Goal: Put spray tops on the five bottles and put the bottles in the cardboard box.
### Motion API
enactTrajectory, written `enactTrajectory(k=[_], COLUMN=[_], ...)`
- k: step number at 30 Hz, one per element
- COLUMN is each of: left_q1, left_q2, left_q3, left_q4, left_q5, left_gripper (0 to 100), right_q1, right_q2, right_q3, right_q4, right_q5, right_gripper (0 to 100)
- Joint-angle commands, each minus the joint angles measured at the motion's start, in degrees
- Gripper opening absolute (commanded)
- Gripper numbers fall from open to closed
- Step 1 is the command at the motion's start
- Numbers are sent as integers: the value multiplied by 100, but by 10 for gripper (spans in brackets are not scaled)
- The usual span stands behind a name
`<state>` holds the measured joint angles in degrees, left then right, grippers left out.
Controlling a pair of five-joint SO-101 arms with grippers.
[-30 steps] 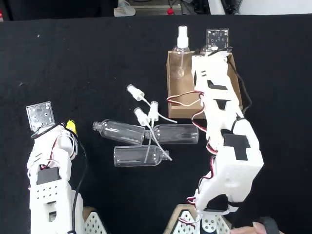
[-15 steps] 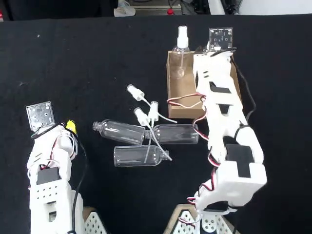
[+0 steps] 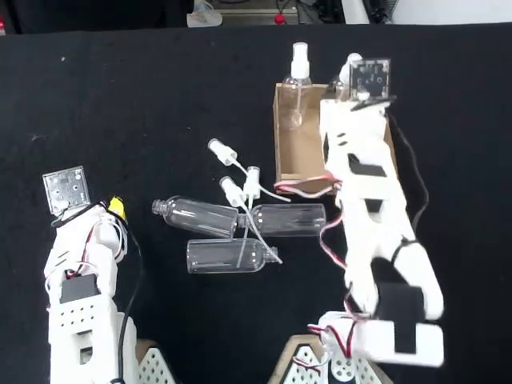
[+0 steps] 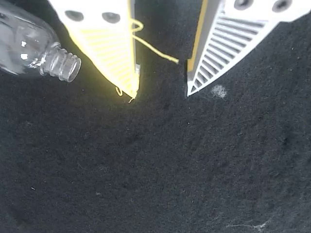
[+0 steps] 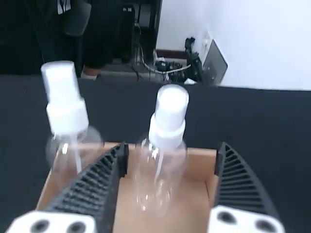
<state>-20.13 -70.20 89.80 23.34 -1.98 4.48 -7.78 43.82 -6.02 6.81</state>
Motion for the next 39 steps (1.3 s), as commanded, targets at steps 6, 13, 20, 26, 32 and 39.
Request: enactTrajectory(k=[6,13,20,26,32,39], left_q1=[-31,-22,-22,-40,-40,-48], left_q2=[-70,-70,-70,-70,-70,-70], left_q3=[-31,-31,-31,-31,-31,-31], left_q4=[-123,-123,-123,-123,-123,-123], left_q5=[26,26,26,26,26,26], left_gripper=[155,155,155,155,155,155], right_q1=[571,905,949,1011,1116,1090], right_q2=[-1297,-699,884,1455,1560,1560], right_q3=[708,-725,-2703,-3204,-3319,-3530], right_q4=[105,2207,3754,3824,3815,3807], right_q5=[-18,-26,-1345,-2840,-3727,-4721], right_gripper=[41,10,10,11,11,11])
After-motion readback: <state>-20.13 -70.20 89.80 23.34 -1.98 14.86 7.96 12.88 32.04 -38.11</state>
